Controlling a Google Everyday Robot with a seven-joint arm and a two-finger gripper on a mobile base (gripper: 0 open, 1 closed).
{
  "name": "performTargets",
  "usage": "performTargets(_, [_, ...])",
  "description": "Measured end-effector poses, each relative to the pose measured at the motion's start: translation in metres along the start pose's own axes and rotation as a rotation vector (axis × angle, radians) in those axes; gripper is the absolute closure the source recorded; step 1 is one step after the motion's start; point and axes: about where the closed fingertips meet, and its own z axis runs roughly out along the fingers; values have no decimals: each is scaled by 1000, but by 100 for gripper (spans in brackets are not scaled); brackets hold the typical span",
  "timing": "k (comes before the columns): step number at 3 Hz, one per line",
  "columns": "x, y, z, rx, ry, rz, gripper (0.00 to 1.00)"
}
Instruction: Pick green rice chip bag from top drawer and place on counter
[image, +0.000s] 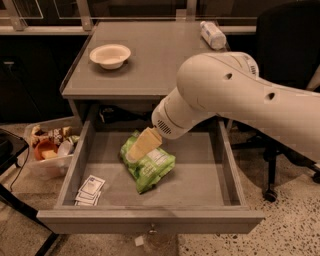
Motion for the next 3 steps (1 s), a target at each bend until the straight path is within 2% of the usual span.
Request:
performTargets(1, [-4, -1, 9, 10, -12, -15, 0])
performTargets(2, [-7, -15, 43, 26, -6, -21, 0])
performTargets(3, [1, -31, 90, 30, 42, -4, 0])
